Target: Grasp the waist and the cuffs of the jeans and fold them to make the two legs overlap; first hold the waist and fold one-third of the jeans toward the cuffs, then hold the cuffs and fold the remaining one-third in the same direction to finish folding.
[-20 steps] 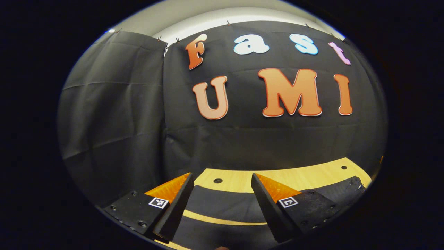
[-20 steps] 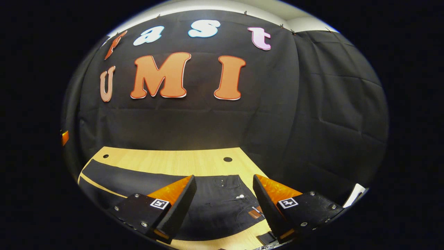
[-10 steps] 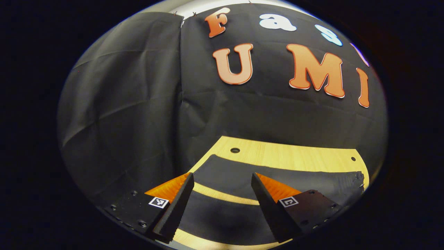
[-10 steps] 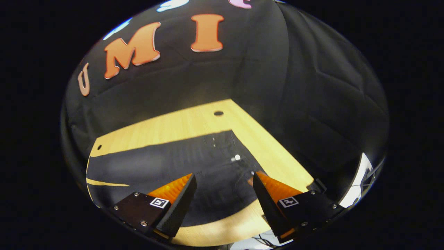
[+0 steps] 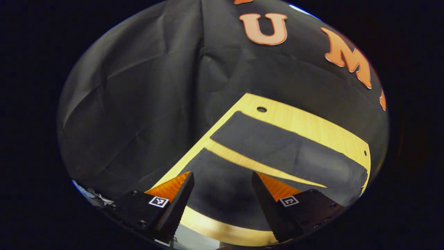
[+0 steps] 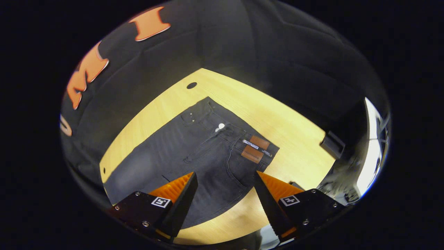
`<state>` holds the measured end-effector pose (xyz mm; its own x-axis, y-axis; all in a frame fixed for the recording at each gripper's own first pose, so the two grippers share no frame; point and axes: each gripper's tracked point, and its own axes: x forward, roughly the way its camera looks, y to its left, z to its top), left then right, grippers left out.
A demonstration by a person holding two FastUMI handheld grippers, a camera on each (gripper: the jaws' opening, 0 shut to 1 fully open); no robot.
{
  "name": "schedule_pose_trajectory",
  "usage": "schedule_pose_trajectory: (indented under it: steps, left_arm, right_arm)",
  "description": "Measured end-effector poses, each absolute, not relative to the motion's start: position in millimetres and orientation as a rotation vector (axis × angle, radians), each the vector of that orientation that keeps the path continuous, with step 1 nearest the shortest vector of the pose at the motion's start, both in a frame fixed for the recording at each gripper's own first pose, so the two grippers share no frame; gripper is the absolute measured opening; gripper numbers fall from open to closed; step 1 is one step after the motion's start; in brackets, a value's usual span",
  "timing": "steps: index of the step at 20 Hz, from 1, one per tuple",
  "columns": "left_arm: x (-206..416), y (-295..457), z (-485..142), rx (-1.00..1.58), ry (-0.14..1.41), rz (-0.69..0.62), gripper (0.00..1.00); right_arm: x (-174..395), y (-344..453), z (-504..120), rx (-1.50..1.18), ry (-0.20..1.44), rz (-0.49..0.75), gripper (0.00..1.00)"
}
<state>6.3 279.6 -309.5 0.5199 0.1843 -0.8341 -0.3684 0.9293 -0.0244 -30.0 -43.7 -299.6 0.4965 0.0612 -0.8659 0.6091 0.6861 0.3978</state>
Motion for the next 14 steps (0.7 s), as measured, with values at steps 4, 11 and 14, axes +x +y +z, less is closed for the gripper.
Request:
schedule_pose_trajectory:
  steps: [4,11,14]
  left_arm:
    - [-5.4,284.5,-343.3,-0.31,1.102,0.388,1.0]
    - [-15.7,284.0,-371.0,-0.39,1.249,0.448,1.0]
    - [-24.6,286.1,-376.6,-0.424,1.306,0.486,1.0]
  right_arm:
    - [-34.2,-56.5,-327.2,0.828,1.069,-0.432,0.99]
    - [-31.5,-56.1,-368.9,0.962,1.127,-0.485,0.98]
    - [-26.9,-60.4,-383.0,1.069,1.151,-0.523,0.98]
